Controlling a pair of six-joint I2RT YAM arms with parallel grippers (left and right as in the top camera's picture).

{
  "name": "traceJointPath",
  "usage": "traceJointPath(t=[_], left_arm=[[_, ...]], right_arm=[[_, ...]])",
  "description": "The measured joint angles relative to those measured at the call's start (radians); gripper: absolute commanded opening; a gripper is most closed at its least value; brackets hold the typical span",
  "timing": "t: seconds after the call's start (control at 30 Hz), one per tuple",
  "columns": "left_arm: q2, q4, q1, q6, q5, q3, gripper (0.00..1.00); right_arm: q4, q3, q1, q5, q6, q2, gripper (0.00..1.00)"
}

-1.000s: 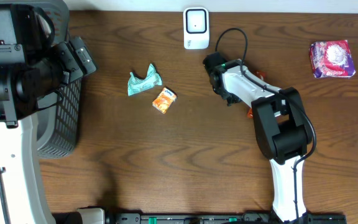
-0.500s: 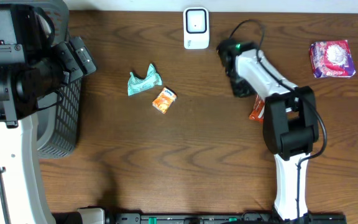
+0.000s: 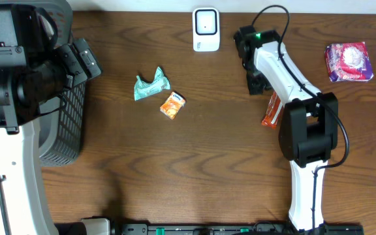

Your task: Scan the item barcode

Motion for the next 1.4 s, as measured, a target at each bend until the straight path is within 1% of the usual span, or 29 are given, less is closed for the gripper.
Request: traceJointPath(t=[0.13, 0.2, 0.3, 0.43, 0.53, 0.57, 0.67, 0.73, 0.77, 0.93, 1.03, 1.2, 1.23, 1.37, 1.4], left_arm=[[0.000, 0.000, 0.000, 0.000, 0.000, 0.000, 0.98], [0.000, 0.000, 0.000, 0.000, 0.000, 0.000, 0.98], [0.000, 0.000, 0.000, 0.000, 0.000, 0.000, 0.98], [0.000, 0.000, 0.000, 0.000, 0.000, 0.000, 0.98], [0.000, 0.000, 0.000, 0.000, 0.000, 0.000, 0.98], [0.000, 0.000, 0.000, 0.000, 0.000, 0.000, 0.98], [0.000, 0.000, 0.000, 0.000, 0.000, 0.000, 0.98], [0.000, 0.000, 0.000, 0.000, 0.000, 0.000, 0.98], [0.000, 0.000, 0.000, 0.000, 0.000, 0.000, 0.98], [0.000, 0.000, 0.000, 0.000, 0.000, 0.000, 0.98], [0.000, 0.000, 0.000, 0.000, 0.000, 0.000, 0.98], [0.000, 0.000, 0.000, 0.000, 0.000, 0.000, 0.98], [0.000, 0.000, 0.000, 0.000, 0.000, 0.000, 0.98], [0.000, 0.000, 0.000, 0.000, 0.000, 0.000, 0.98], [0.000, 0.000, 0.000, 0.000, 0.000, 0.000, 0.98]], right_arm=[[0.084, -0.108, -0.008, -0.003, 0.010, 0.000, 0.73], [0.113, -0.150, -0.008, 0.003, 0.011, 0.000, 0.71], [0.143, -0.196, -0.008, 0.048, 0.017, -0.003, 0.65], [0.199, -0.247, -0.009, 0.099, 0.020, -0.014, 0.49], [0.249, -0.295, -0.009, 0.128, 0.019, -0.027, 0.45], [0.266, -0.313, -0.009, 0.138, 0.018, -0.034, 0.42], [0.314, -0.359, -0.009, 0.150, 0.019, -0.050, 0.22], [0.335, -0.381, -0.010, 0.145, 0.013, -0.053, 0.04], [0.340, -0.386, -0.012, 0.133, 0.012, -0.053, 0.01], [0.325, -0.371, -0.031, 0.051, 0.017, -0.056, 0.01], [0.284, -0.325, -0.056, -0.050, 0.016, -0.055, 0.01], [0.240, -0.191, -0.075, -0.354, -0.019, -0.031, 0.01], [0.222, -0.146, -0.074, -0.466, -0.040, -0.016, 0.01], [0.187, -0.084, -0.070, -0.607, -0.069, -0.005, 0.01], [0.161, -0.069, -0.069, -0.612, -0.072, -0.003, 0.04]])
